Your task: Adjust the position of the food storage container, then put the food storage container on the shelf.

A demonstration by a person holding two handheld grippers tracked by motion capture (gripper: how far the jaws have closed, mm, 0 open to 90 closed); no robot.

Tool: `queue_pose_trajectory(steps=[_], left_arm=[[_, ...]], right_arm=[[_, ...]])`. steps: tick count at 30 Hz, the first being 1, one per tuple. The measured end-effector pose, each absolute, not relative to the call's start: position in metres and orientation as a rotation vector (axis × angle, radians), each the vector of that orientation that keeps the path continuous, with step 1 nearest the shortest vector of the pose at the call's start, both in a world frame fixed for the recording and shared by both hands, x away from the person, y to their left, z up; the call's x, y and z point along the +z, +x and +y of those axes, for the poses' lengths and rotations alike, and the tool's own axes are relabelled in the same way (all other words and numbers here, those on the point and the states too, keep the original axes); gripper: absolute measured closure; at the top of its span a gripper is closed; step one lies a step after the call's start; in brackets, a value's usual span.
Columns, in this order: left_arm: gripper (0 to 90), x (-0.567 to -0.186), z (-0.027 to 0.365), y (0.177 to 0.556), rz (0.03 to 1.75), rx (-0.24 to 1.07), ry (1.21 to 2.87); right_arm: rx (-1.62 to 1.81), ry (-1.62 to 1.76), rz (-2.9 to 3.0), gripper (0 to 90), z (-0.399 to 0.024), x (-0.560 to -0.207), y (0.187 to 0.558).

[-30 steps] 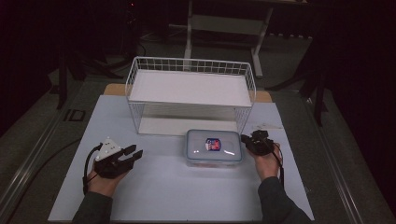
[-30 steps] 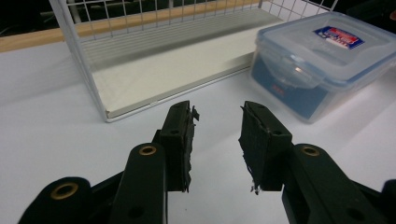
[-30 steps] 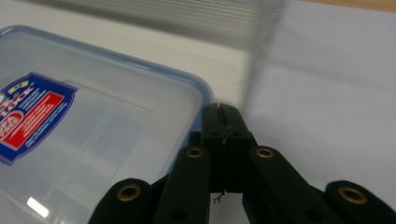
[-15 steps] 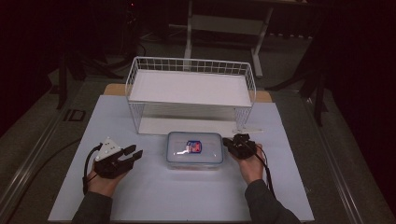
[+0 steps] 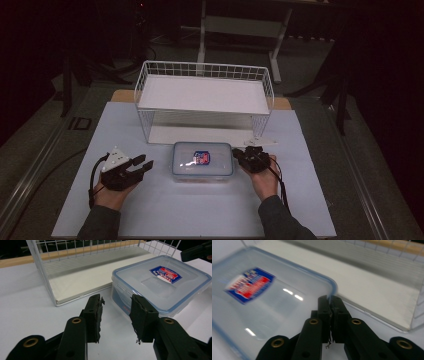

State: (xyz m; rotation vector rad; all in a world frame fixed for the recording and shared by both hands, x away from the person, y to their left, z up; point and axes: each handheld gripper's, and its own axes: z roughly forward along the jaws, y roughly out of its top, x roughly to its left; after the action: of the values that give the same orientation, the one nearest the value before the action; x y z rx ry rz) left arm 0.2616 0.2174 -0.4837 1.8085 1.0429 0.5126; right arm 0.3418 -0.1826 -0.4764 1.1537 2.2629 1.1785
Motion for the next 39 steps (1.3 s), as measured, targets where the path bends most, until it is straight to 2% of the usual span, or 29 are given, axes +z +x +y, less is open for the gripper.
queue_pose_trajectory(steps=[6, 13, 16, 22, 30, 39], left_arm=[[53.9, -0.482, 0.216, 0.263, 1.07, 0.496, 1.787], [46.5, -0.478, 0.209, 0.276, 1.116, 0.41, 1.764], [43.4, -0.481, 0.2, 0.282, 1.125, 0.358, 1.774], [32.6, -0.486, 0.182, 0.295, 1.143, 0.297, 1.824], [22.0, -0.492, 0.158, 0.319, 1.178, 0.197, 1.857], [17.4, -0.502, 0.152, 0.337, 1.241, 0.073, 1.837]], right_arm=[[1.261, 1.139, 2.292, 64.4, -0.182, -0.47, 0.332], [1.344, 1.224, 2.317, 51.6, -0.188, -0.477, 0.332], [1.364, 1.239, 2.363, 41.2, -0.187, -0.481, 0.334], [1.336, 1.275, 2.397, 25.0, -0.181, -0.486, 0.338], [1.365, 1.374, 2.441, 17.3, -0.179, -0.494, 0.346], [1.427, 1.468, 2.496, 12.9, -0.178, -0.504, 0.357]])
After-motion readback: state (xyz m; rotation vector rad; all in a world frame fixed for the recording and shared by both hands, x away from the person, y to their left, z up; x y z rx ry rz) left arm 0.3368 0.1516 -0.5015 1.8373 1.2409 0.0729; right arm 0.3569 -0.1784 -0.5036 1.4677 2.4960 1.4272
